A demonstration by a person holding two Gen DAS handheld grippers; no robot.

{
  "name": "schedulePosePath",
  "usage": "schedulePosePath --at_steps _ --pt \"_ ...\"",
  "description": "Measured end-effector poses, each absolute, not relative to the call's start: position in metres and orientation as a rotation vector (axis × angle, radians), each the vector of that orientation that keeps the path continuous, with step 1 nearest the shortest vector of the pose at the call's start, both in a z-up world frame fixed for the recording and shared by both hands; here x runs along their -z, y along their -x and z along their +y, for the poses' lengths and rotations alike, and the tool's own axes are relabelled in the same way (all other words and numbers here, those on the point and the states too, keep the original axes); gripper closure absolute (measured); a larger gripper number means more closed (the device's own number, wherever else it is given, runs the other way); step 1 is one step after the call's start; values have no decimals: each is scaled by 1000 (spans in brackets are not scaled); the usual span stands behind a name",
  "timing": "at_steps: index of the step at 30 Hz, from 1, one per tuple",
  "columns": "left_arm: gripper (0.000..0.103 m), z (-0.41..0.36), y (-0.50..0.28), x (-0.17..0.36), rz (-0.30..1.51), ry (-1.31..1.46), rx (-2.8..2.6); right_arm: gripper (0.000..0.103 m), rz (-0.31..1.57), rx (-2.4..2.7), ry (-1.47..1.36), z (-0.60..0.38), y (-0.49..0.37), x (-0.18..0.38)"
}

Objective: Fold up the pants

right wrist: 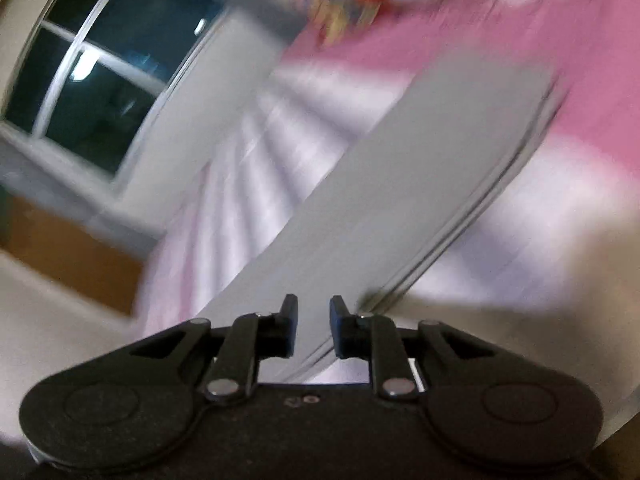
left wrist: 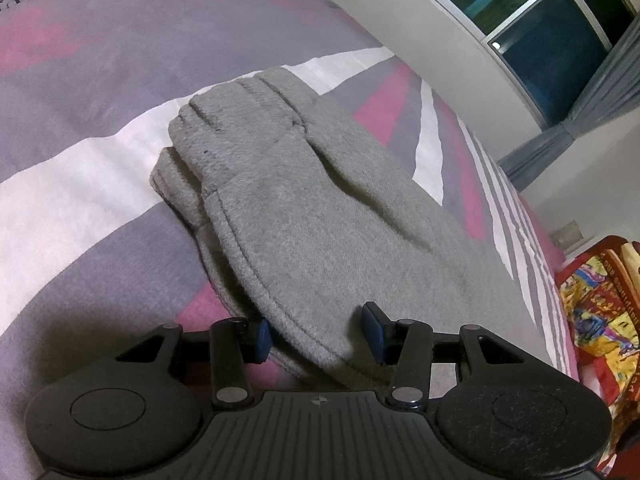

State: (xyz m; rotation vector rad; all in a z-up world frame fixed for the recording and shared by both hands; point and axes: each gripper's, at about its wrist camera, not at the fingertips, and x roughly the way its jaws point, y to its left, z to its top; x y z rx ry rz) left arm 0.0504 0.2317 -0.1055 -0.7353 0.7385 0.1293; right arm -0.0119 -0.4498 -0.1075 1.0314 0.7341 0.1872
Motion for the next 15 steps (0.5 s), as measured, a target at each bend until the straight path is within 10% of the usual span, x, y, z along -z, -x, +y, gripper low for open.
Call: schedulePosePath --at_steps 15 --pt "56 247 -50 111 749 774 -70 84 944 -202 -1145 -399 -24 148"
